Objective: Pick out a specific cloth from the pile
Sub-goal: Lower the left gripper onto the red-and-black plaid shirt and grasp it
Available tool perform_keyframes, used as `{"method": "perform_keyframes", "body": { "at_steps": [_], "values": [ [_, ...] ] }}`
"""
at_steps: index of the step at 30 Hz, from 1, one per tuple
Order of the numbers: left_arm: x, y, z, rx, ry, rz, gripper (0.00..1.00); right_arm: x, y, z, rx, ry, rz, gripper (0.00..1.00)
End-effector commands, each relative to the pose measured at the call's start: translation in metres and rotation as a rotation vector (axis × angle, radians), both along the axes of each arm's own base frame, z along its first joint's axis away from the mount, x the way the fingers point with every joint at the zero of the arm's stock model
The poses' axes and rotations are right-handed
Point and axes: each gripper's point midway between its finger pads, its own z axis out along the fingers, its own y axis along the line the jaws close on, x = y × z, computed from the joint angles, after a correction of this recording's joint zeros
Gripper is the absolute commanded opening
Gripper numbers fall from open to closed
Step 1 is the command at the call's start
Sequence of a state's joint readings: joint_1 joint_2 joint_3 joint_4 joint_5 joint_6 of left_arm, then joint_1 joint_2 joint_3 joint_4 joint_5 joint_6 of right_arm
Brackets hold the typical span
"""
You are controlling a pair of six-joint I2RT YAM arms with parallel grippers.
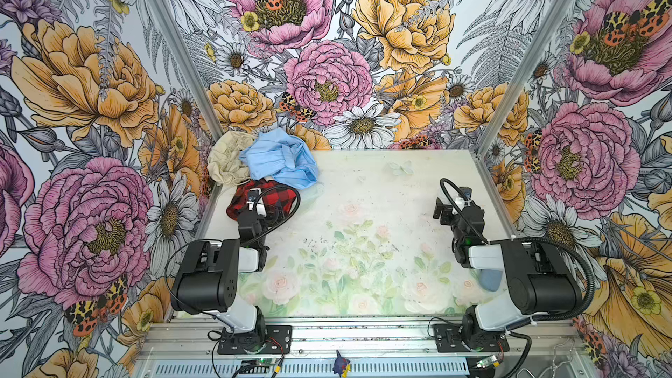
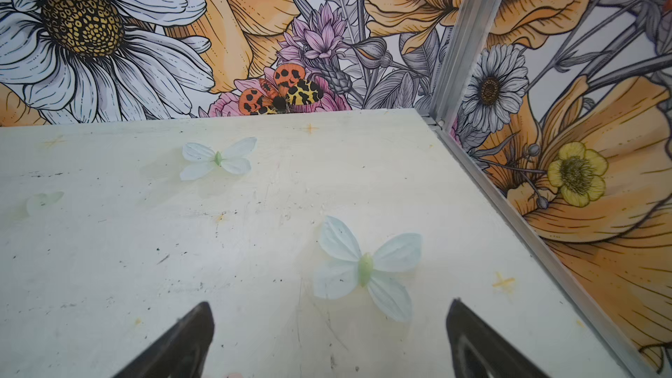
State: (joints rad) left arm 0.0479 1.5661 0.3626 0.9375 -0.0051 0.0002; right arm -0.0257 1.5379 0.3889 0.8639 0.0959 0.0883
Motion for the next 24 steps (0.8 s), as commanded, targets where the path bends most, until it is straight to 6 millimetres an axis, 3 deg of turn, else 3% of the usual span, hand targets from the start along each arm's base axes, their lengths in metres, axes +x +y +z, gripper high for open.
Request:
{"method": "perform_keyframes", "body": {
  "at_steps": [1, 9, 14, 22, 24],
  "values": [
    [0.005, -0.007, 0.012, -0.002, -0.031, -0.034, 0.99, 0.001, 0.0, 0.004, 0.01, -0.02, 0.003, 1.0],
    [0.003, -0.006, 0.013, -0.022, -0.041, -0.065, 0.99, 0.001, 0.0, 0.004, 0.01, -0.02, 0.002, 0.99],
    [-0.009, -0.008, 0.02, -0.076, -0.119, -0.163, 0.99, 0.001, 0.0, 0.004, 0.012, -0.018, 0.004, 1.0],
    [-0.008, -0.008, 0.021, -0.073, -0.118, -0.156, 0.99, 0.0, -0.001, 0.005, 0.008, -0.023, -0.003, 0.99],
    [-0.012, 0.0, 0.024, -0.069, -0.13, -0.091, 0.99, -0.005, -0.005, 0.014, 0.001, -0.064, -0.037, 1.0]
  ]
}}
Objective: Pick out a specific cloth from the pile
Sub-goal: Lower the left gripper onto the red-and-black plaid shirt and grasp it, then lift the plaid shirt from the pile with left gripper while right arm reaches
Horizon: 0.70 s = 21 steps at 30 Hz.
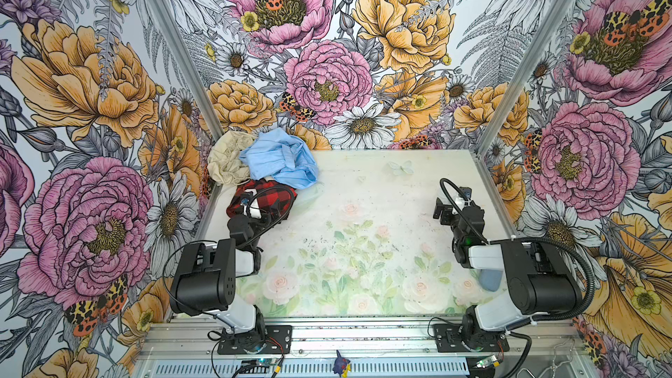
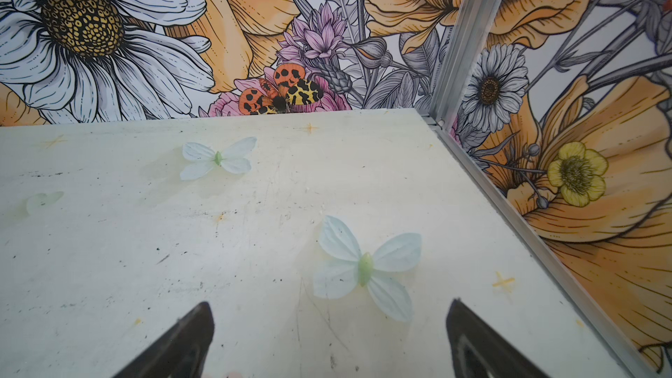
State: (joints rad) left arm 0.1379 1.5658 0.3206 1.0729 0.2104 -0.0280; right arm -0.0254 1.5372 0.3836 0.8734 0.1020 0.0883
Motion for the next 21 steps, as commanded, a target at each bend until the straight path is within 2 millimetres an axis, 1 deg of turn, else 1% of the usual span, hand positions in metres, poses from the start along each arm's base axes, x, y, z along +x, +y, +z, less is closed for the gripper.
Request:
{"method": "perform_keyframes", "body": {
  "at_steps": [1, 3, 5, 6, 8, 9, 10, 11, 12, 13, 15, 16, 17, 18, 19, 21],
  "values": [
    [-0.01, 0.005, 0.015, -0.01, -0.052, 0.068, 0.99, -0.01, -0.008, 0.02, -0.007, -0.072, -0.067, 0.99],
    [-0.021, 0.008, 0.032, 0.002, -0.069, 0.119, 0.99, -0.022, -0.012, 0.04, -0.039, -0.089, -0.131, 0.99],
    [-0.031, 0.019, 0.048, 0.002, -0.007, 0.265, 0.99, -0.03, -0.006, 0.067, -0.068, -0.096, -0.169, 0.99],
    [-0.036, 0.025, 0.055, 0.009, 0.061, 0.34, 0.99, -0.031, 0.006, 0.082, -0.042, -0.094, -0.131, 0.99],
    [-0.05, 0.026, 0.074, 0.043, 0.137, 0.432, 0.97, -0.03, 0.041, 0.103, 0.036, -0.065, 0.019, 0.99],
    [-0.057, 0.03, 0.079, 0.06, 0.174, 0.485, 0.97, -0.03, 0.063, 0.111, 0.069, -0.035, 0.106, 1.0],
    [-0.062, 0.035, 0.081, 0.059, 0.207, 0.521, 0.97, -0.032, 0.079, 0.112, 0.089, 0.011, 0.168, 1.0],
    [-0.066, 0.042, 0.078, 0.052, 0.262, 0.562, 0.95, -0.033, 0.095, 0.114, 0.11, 0.066, 0.22, 0.99],
    [-0.067, 0.048, 0.071, 0.037, 0.331, 0.577, 0.93, -0.033, 0.109, 0.121, 0.138, 0.101, 0.25, 0.99],
    [-0.064, 0.048, 0.065, 0.012, 0.387, 0.559, 0.91, -0.035, 0.125, 0.121, 0.155, 0.144, 0.298, 0.99],
    [-0.051, 0.037, 0.042, -0.071, 0.513, 0.46, 0.87, -0.042, 0.167, 0.121, 0.211, 0.198, 0.431, 0.99],
    [-0.044, 0.03, 0.031, -0.114, 0.563, 0.409, 0.83, -0.045, 0.184, 0.123, 0.226, 0.209, 0.472, 0.99],
    [-0.038, 0.024, 0.018, -0.164, 0.613, 0.365, 0.75, -0.051, 0.204, 0.124, 0.238, 0.219, 0.516, 0.99],
    [-0.036, 0.024, 0.01, -0.191, 0.641, 0.364, 0.7, -0.057, 0.225, 0.124, 0.24, 0.229, 0.56, 0.99],
    [-0.034, 0.025, 0.004, -0.199, 0.658, 0.372, 0.69, -0.062, 0.241, 0.127, 0.233, 0.231, 0.594, 0.99],
    [-0.027, 0.029, -0.005, -0.205, 0.668, 0.387, 0.68, -0.077, 0.281, 0.128, 0.219, 0.244, 0.678, 0.99]
  ]
}}
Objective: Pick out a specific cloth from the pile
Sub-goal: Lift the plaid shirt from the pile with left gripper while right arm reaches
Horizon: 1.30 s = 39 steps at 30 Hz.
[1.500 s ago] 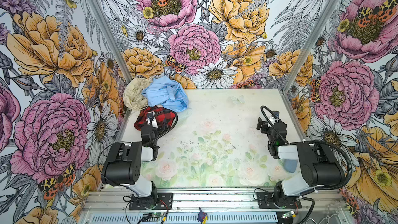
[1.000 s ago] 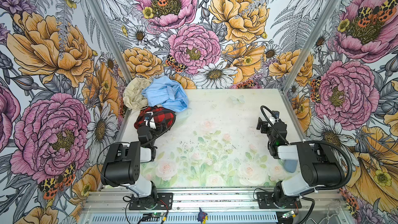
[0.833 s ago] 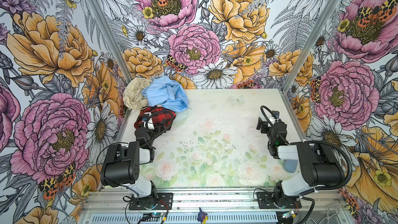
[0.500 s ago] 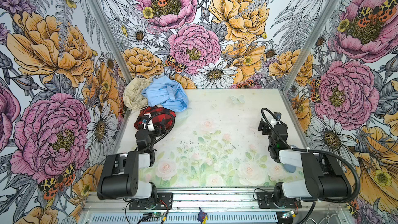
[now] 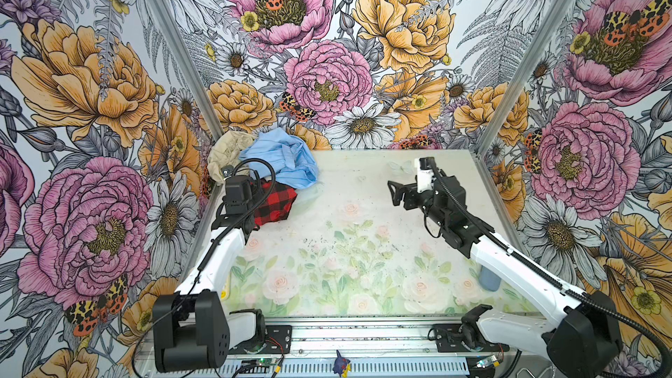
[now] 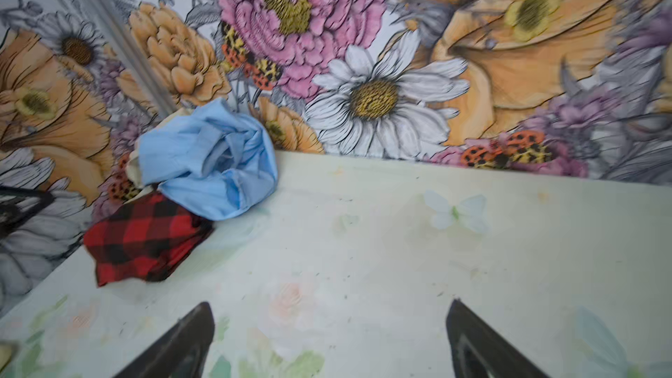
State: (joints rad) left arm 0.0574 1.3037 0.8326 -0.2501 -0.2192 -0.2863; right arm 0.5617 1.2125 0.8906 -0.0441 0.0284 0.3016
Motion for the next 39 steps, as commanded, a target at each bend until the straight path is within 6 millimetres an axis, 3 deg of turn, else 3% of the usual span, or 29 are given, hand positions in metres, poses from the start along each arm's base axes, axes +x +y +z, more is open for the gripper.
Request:
{"method": "perform_keyframes", "body": {
  "at_steps": [1, 5, 7, 11, 16, 18, 20, 22, 24, 27, 31, 33, 36, 39],
  "values": [
    [-0.011, -0.009, -0.032, -0.117, 0.123, -0.006, 0.67, -0.031, 0.055, -0.015, -0.009, 0.111, 0.135, 1.0],
    [0.004, 0.015, -0.033, -0.095, 0.108, 0.07, 0.64, -0.052, 0.108, -0.026, -0.024, 0.141, 0.257, 0.99],
    [0.013, 0.021, -0.03, -0.095, 0.086, 0.083, 0.63, -0.059, 0.121, -0.031, -0.037, 0.149, 0.284, 1.0],
    [0.033, 0.025, -0.04, -0.144, 0.091, 0.071, 0.58, -0.063, 0.128, -0.033, -0.046, 0.147, 0.291, 0.99],
    [0.051, 0.021, -0.061, -0.187, 0.138, 0.037, 0.53, -0.063, 0.118, -0.03, -0.057, 0.124, 0.262, 1.0],
    [0.054, 0.021, -0.065, -0.194, 0.145, 0.035, 0.42, -0.063, 0.116, -0.029, -0.062, 0.118, 0.258, 0.99],
    [0.055, 0.021, -0.064, -0.209, 0.139, 0.035, 0.19, -0.064, 0.113, -0.03, -0.068, 0.116, 0.255, 0.99],
    [0.057, 0.018, -0.048, -0.218, 0.099, 0.027, 0.03, -0.064, 0.11, -0.029, -0.067, 0.111, 0.248, 0.99],
    [0.058, 0.015, -0.015, -0.197, 0.027, 0.018, 0.0, -0.064, 0.107, -0.028, -0.066, 0.106, 0.236, 0.99],
    [0.057, 0.012, 0.055, -0.147, -0.094, 0.03, 0.0, -0.062, 0.101, -0.026, -0.063, 0.098, 0.205, 1.0],
    [0.059, 0.007, 0.174, -0.149, -0.34, 0.024, 0.0, -0.06, 0.097, -0.026, -0.06, 0.1, 0.186, 0.99],
    [0.062, -0.002, 0.245, -0.153, -0.509, 0.0, 0.0, -0.06, 0.096, -0.026, -0.058, 0.101, 0.18, 1.0],
    [0.059, -0.04, 0.358, -0.118, -0.778, -0.123, 0.0, -0.06, 0.093, -0.027, -0.051, 0.106, 0.165, 1.0],
    [0.038, -0.11, 0.467, -0.003, -1.011, -0.293, 0.0, -0.059, 0.088, -0.028, -0.049, 0.105, 0.14, 0.99]
  ]
}}
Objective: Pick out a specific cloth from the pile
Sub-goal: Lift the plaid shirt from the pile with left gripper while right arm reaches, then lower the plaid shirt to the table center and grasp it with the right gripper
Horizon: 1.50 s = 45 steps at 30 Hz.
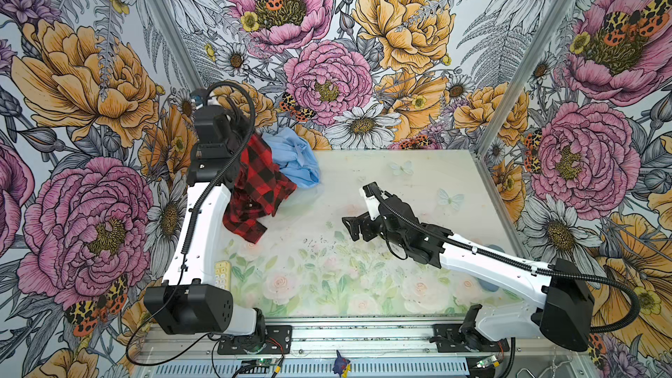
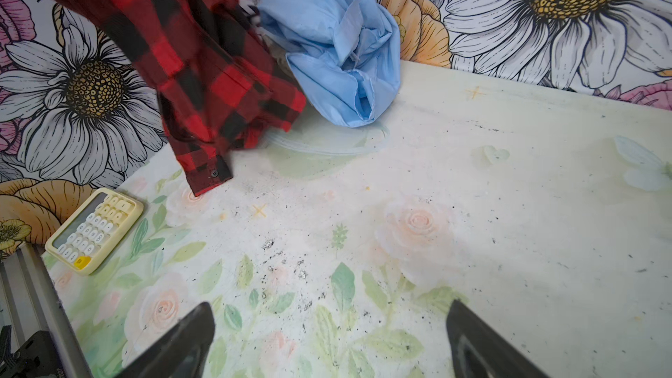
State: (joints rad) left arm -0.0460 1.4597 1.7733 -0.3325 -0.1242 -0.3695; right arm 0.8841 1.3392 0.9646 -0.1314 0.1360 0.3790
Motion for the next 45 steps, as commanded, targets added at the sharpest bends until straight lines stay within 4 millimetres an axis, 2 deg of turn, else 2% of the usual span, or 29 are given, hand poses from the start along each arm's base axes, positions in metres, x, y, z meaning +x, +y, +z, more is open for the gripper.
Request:
{"method": "perform_keyframes", "body": {
  "at_steps": [1, 3, 4, 5, 6, 7, 11, 13, 15, 17, 20, 21, 22, 25, 28, 31, 32, 34, 38, 41, 45],
  "values": [
    [-0.035, -0.073, 0.134, 0.156, -0.363, -0.1, 0.0, 0.004, -0.013, 0.005, 0.018, -0.011, -0.063, 0.99],
    [-0.051, -0.121, 0.177, 0.23, -0.476, -0.152, 0.0, 0.005, -0.019, 0.002, 0.012, -0.011, -0.091, 0.99],
    [-0.055, -0.136, 0.189, 0.233, -0.514, -0.174, 0.0, 0.006, -0.023, 0.001, 0.012, -0.011, -0.11, 0.99],
    [-0.056, -0.153, 0.198, 0.221, -0.547, -0.215, 0.0, 0.007, -0.031, 0.001, 0.012, -0.015, -0.143, 1.0],
    [-0.041, -0.173, 0.193, 0.201, -0.545, -0.268, 0.0, 0.01, -0.04, 0.001, 0.017, -0.017, -0.184, 0.99],
    [-0.038, -0.184, 0.193, 0.17, -0.558, -0.31, 0.0, 0.011, -0.048, 0.002, 0.026, -0.018, -0.215, 1.0],
    [-0.006, -0.235, 0.161, 0.025, -0.521, -0.504, 0.0, 0.01, -0.085, 0.01, 0.057, -0.039, -0.301, 1.0],
    [-0.003, -0.27, 0.143, 0.027, -0.507, -0.572, 0.0, 0.002, -0.099, 0.015, 0.052, -0.062, -0.314, 0.99],
    [-0.009, -0.31, 0.126, 0.083, -0.508, -0.621, 0.0, 0.001, -0.126, 0.021, 0.042, -0.09, -0.373, 1.0],
    [-0.013, -0.338, 0.112, 0.126, -0.488, -0.651, 0.0, -0.006, -0.141, 0.026, 0.039, -0.108, -0.398, 0.99],
    [-0.008, -0.367, 0.079, 0.177, -0.391, -0.653, 0.0, -0.016, -0.158, 0.039, 0.049, -0.135, -0.418, 0.99],
    [-0.001, -0.372, 0.063, 0.206, -0.341, -0.622, 0.06, -0.019, -0.16, 0.044, 0.054, -0.146, -0.406, 0.99],
    [0.007, -0.374, 0.046, 0.235, -0.29, -0.592, 0.13, -0.021, -0.16, 0.047, 0.055, -0.157, -0.395, 0.99],
    [0.024, -0.381, -0.023, 0.34, -0.093, -0.598, 0.25, -0.021, -0.167, 0.05, 0.041, -0.162, -0.412, 0.99],
    [0.012, -0.383, -0.078, 0.427, 0.031, -0.713, 0.61, -0.015, -0.174, 0.041, 0.013, -0.141, -0.452, 0.99],
    [-0.004, -0.359, -0.114, 0.504, 0.121, -0.709, 0.86, 0.001, -0.185, 0.017, -0.04, -0.044, -0.519, 0.99],
    [-0.011, -0.341, -0.115, 0.525, 0.137, -0.674, 0.91, 0.009, -0.186, 0.007, -0.055, -0.001, -0.525, 0.99],
    [-0.02, -0.306, -0.129, 0.564, 0.188, -0.61, 0.98, 0.024, -0.187, -0.014, -0.087, 0.078, -0.526, 1.0],
    [-0.049, -0.245, -0.155, 0.669, 0.3, -0.589, 0.99, 0.068, -0.18, -0.042, -0.187, 0.172, -0.493, 1.0],
    [-0.077, -0.224, -0.177, 0.749, 0.391, -0.705, 0.99, 0.105, -0.158, -0.062, -0.26, 0.212, -0.416, 0.99],
    [-0.118, -0.228, -0.205, 0.831, 0.392, -0.947, 0.99, 0.153, -0.126, -0.084, -0.281, 0.249, -0.337, 0.97]
  ]
}}
